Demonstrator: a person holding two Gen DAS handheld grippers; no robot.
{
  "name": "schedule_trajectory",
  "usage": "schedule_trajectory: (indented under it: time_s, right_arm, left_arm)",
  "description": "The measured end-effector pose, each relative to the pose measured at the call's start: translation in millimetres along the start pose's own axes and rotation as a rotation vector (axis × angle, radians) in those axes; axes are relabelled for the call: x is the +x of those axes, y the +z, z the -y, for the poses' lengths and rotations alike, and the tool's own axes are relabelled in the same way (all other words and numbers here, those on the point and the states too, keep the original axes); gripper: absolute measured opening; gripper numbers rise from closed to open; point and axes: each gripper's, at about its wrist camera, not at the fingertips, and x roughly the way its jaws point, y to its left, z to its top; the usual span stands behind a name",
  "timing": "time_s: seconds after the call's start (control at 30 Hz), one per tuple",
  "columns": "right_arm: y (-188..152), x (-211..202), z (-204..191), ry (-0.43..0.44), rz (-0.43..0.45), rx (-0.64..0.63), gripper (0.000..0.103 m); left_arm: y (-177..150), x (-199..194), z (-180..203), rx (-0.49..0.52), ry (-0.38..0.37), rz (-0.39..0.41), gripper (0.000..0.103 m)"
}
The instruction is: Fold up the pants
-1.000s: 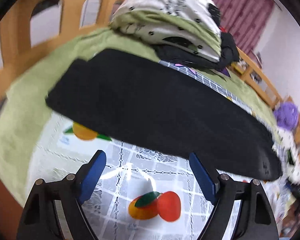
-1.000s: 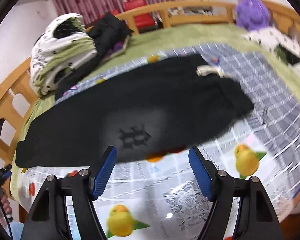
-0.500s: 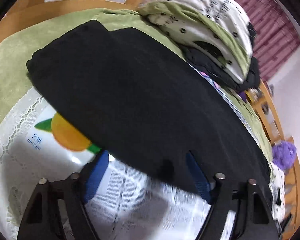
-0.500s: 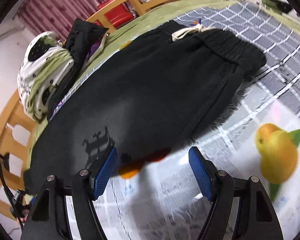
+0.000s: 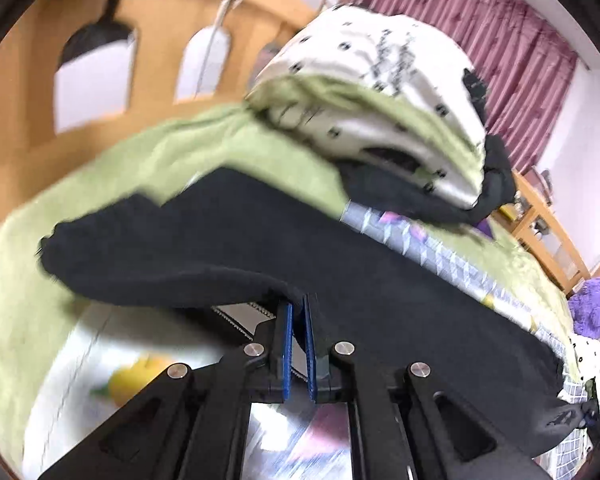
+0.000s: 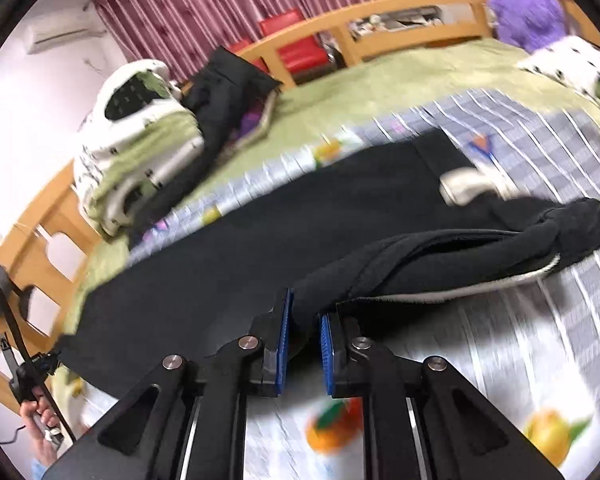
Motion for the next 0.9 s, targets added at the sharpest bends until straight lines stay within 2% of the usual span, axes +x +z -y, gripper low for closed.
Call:
schedule_trajectory:
  time_s: [0.07,0.2,0.27,0.43,0.53,0.63,0.67,0.7,0.73,0.8,0.87,0.9]
  right_arm:
    - [25,10,-6,0.019,0.012,-0.003,0.013]
    - [65,34,-19,-0.021,0.050,-0.067,0.013]
    - [87,54,-23,-0.034,0.049,-0.076,0.013]
    - [118,114,-19,-0.060,0.022,-0.084,0.013]
    - [126,163,-6,-0.079,-0.029,-0.038,0.013]
    - [122,209,7,-0.138,-0.111,-0.011,0.017]
    - [121,217,11,-0.146,-0.133,0.002,0.019]
    - [119,219,15,-0.137,-0.145,0.015,0.021]
    - [117,215,15,-0.127,-0.138,0.018,0.037]
    - [112,193,12,-0.140,-0.102,0.001,0.064]
    - [104,165,9,-0.167,-0.067,-0.026,0.066]
    - [97,148,6,-0.177,-0.063,-0.048,0.066]
  left_arm:
    - [16,10,15,0.025,-0.004,0.025,0.006]
    - [44,45,41,0.080,0.015,0.066,0.006]
    - [54,63,45,0.068,0.005,0.065,0.006]
    - [78,124,65,0.081,0.011,0.033,0.006]
    - [79,157,67,0.062,0.014,0.002,0.006]
    - [77,180,67,0.055,0.041,-0.031,0.008]
    - [76,184,68,0.070,0.069,-0.052,0.012]
    - [76,183,70,0.083,0.087,-0.064,0.021]
    - [75,179,72,0.103,0.110,-0.068,0.026]
    - [71,157,75,0.139,0.116,-0.052,0.051]
    - [64,131,75,0.165,0.102,-0.045,0.061]
    - [59,117,74,0.180,0.103,-0.050,0.061]
